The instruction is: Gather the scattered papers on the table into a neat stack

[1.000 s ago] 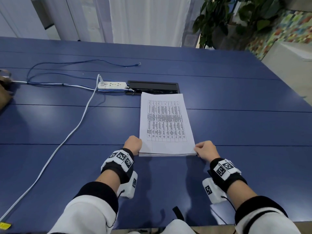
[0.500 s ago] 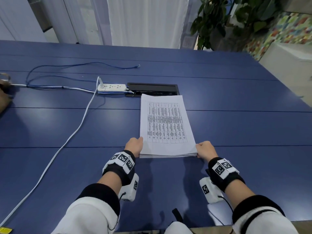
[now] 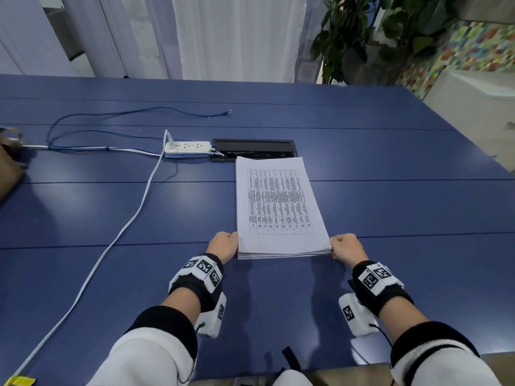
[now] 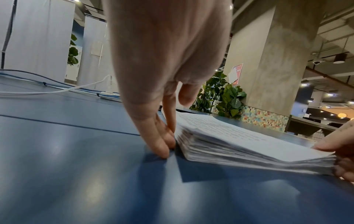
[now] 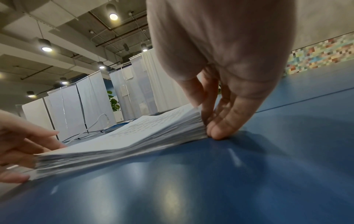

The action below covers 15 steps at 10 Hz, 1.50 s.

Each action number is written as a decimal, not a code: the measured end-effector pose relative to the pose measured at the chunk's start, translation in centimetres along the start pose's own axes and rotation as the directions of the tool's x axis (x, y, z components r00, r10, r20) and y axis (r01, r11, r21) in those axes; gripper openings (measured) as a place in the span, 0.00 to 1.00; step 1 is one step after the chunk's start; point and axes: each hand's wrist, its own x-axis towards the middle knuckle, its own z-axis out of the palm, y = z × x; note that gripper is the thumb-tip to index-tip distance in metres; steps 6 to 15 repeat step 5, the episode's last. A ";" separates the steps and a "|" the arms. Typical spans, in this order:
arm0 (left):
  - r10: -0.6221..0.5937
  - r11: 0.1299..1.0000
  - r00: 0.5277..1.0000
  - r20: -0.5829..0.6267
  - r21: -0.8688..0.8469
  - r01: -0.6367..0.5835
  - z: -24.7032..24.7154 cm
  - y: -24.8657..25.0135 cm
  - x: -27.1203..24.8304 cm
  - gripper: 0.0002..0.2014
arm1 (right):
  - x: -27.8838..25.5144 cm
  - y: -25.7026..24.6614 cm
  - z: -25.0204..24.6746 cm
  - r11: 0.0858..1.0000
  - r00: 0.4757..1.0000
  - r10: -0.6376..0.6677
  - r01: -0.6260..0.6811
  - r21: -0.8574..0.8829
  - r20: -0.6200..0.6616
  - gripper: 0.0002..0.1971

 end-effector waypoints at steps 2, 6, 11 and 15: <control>0.029 0.995 0.999 -0.031 0.099 -0.026 0.1 0.5 -0.5 0.23 | 0.6 0.2 -0.3 0.999 0.999 -0.019 0.020 -0.029 0.040 0.16; 0.085 0.976 0.985 -0.148 0.211 -0.053 -0.2 2.2 -2.3 0.22 | -1.5 -2.6 -2.7 0.982 0.988 -0.133 0.142 -0.122 0.076 0.09; 0.085 0.976 0.985 -0.148 0.211 -0.053 -0.2 2.2 -2.3 0.22 | -1.5 -2.6 -2.7 0.982 0.988 -0.133 0.142 -0.122 0.076 0.09; 0.085 0.976 0.985 -0.148 0.211 -0.053 -0.2 2.2 -2.3 0.22 | -1.5 -2.6 -2.7 0.982 0.988 -0.133 0.142 -0.122 0.076 0.09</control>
